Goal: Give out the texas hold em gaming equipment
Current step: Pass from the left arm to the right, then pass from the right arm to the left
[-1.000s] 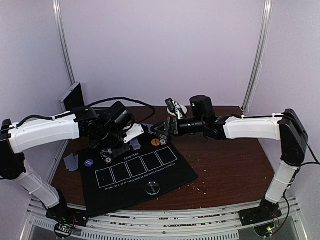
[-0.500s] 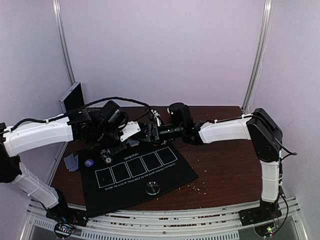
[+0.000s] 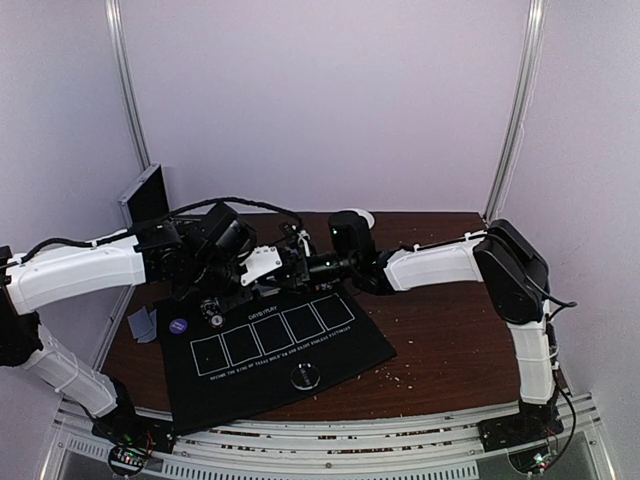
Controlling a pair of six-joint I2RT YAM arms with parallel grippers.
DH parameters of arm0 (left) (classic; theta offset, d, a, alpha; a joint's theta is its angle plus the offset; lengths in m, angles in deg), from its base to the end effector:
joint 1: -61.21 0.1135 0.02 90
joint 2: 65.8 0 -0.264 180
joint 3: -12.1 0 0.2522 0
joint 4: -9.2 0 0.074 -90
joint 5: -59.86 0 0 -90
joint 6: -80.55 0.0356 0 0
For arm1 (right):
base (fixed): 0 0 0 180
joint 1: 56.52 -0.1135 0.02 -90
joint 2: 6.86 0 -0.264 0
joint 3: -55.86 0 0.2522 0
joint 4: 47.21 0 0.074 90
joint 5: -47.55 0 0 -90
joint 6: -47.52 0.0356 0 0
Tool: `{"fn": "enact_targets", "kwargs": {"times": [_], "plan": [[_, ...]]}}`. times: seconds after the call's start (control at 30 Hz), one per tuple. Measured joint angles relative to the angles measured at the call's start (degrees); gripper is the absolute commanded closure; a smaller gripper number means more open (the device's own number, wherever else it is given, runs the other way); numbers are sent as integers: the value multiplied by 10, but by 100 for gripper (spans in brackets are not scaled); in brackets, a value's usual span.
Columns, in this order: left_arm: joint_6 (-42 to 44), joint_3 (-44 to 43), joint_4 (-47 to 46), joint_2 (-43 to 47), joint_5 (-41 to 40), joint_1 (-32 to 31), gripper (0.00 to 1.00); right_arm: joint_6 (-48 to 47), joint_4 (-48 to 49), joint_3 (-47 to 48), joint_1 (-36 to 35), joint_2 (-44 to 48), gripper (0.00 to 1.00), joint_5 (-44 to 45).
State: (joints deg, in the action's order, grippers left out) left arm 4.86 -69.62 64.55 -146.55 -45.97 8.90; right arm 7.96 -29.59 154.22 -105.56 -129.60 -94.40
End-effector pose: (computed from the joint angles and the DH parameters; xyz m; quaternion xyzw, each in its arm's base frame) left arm 0.1867 -0.2257 0.2903 0.4827 0.8112 0.0253 0.3291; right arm 0.2986 0.3867 0.2202 -0.2827 0.6756 0.6673 0.1360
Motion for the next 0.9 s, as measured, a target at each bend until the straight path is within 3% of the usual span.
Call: {"fn": "enact_targets", "kwargs": {"times": [0.07, 0.1, 0.17, 0.3, 0.43, 0.57, 0.8, 0.9], "plan": [[6, 4, 0, 4, 0, 0, 38, 6, 2, 0, 2, -1, 100, -5], [7, 8, -2, 6, 0, 0, 23, 7, 3, 0, 2, -1, 100, -9], [12, 21, -13, 10, 2, 1, 8, 11, 3, 0, 1, -1, 100, -13], [12, 46, -30, 13, -1, 2, 3, 8, 3, 0, -6, -1, 100, -15], [13, 55, -49, 13, -7, 10, 5, 7, 3, 0, -12, -1, 100, -16], [12, 58, -55, 13, -2, 18, 26, 3, 5, 0, -14, -1, 100, -10], [9, 59, -54, 15, 33, 24, 40, -21, -6, 2, -12, 4, 100, 3], [7, 63, -55, 21, 44, 26, 43, -37, -22, 5, -14, 5, 91, 5]]}}
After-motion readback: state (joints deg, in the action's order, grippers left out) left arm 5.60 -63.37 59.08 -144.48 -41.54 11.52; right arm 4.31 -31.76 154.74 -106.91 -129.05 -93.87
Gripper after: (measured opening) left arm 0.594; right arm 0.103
